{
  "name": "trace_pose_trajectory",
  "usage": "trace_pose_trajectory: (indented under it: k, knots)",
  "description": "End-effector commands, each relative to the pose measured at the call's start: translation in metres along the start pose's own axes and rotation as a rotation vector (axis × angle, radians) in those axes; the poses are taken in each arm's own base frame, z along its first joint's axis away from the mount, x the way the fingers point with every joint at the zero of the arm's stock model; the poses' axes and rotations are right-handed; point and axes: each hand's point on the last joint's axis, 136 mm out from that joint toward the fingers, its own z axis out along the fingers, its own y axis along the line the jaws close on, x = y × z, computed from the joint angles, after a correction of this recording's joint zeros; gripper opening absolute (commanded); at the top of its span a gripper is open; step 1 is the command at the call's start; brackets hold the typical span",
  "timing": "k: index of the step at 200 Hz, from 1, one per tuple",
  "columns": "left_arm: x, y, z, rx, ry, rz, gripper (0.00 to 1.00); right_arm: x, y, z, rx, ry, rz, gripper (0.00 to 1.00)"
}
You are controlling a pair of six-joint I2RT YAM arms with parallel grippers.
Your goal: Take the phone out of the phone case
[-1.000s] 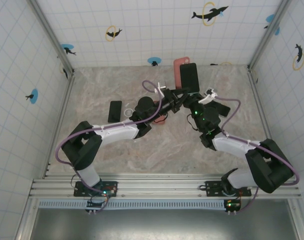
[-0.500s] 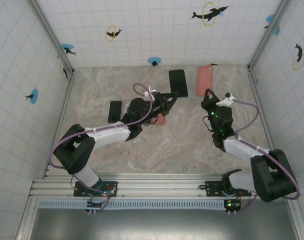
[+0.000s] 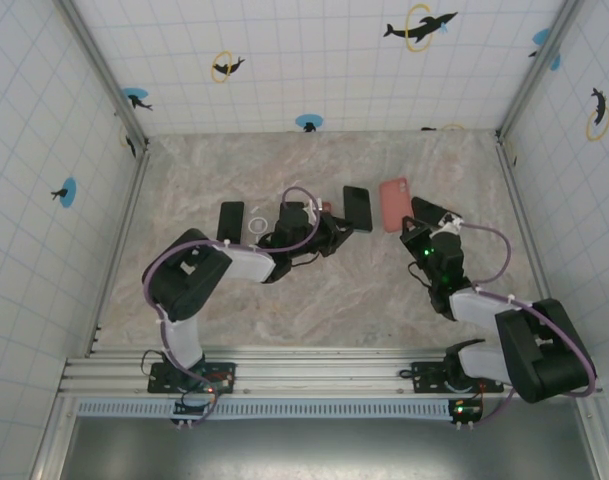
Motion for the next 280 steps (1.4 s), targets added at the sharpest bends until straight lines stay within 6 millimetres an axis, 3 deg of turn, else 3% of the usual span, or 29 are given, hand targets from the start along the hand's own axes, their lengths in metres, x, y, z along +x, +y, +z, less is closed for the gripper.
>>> trace_pose_trajectory:
  k: [1,75,78,83,169,280]
  knots:
    - [-0.004,-0.024,0.011,0.075,0.028,0.054,0.00,0.007,-0.012,-0.001,0.024,0.022,0.029,0.00]
    - [-0.008,0.026,0.028,-0.028,0.051,-0.030,0.00,0.015,-0.032,0.004,0.080,0.046,0.057,0.00]
    - [-0.011,0.015,0.033,-0.005,0.050,-0.022,0.00,0.016,-0.033,0.004,0.083,0.046,0.058,0.00]
    - [-0.011,0.014,0.034,-0.004,0.051,-0.022,0.00,0.016,-0.034,0.005,0.089,0.046,0.058,0.00]
    - [-0.016,0.046,0.039,-0.092,0.048,-0.033,0.08,0.026,-0.044,0.012,0.121,0.082,0.085,0.00]
    - [-0.012,0.066,0.034,-0.163,0.060,-0.016,0.23,0.040,-0.051,0.023,0.155,0.130,0.092,0.00]
